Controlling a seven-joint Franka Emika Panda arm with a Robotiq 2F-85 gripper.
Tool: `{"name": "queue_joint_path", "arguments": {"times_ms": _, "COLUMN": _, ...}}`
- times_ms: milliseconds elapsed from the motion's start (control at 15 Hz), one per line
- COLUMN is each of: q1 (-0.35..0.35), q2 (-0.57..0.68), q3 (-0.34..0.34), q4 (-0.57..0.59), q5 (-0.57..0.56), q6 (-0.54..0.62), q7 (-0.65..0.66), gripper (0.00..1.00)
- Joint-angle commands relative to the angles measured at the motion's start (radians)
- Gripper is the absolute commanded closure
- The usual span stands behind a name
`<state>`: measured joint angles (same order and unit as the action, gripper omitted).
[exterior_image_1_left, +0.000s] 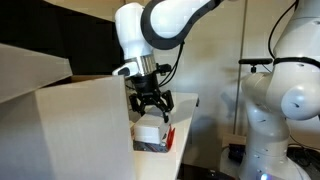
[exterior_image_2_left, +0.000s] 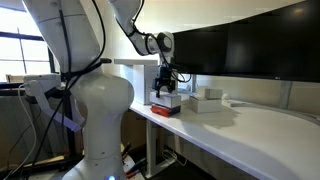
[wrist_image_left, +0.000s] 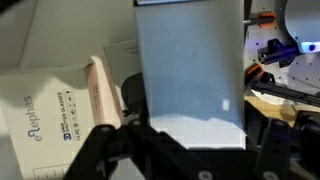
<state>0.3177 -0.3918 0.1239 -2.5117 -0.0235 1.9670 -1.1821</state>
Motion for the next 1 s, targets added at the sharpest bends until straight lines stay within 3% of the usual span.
{"name": "queue_joint_path", "arguments": {"times_ms": 0, "q1": -0.010, "q2": -0.018, "q3": 0.007, "q4": 0.034, "q5": 0.001, "q6": -0.036, "q7": 0.047, "gripper": 0.39}}
{"name": "queue_joint_path", "arguments": {"times_ms": 933, "q1": -0.063, "q2": 0.127, "q3": 0.012, "q4": 0.251, "q5": -0.040, "q6": -0.026, "q7": 0.274, "gripper": 0.39}}
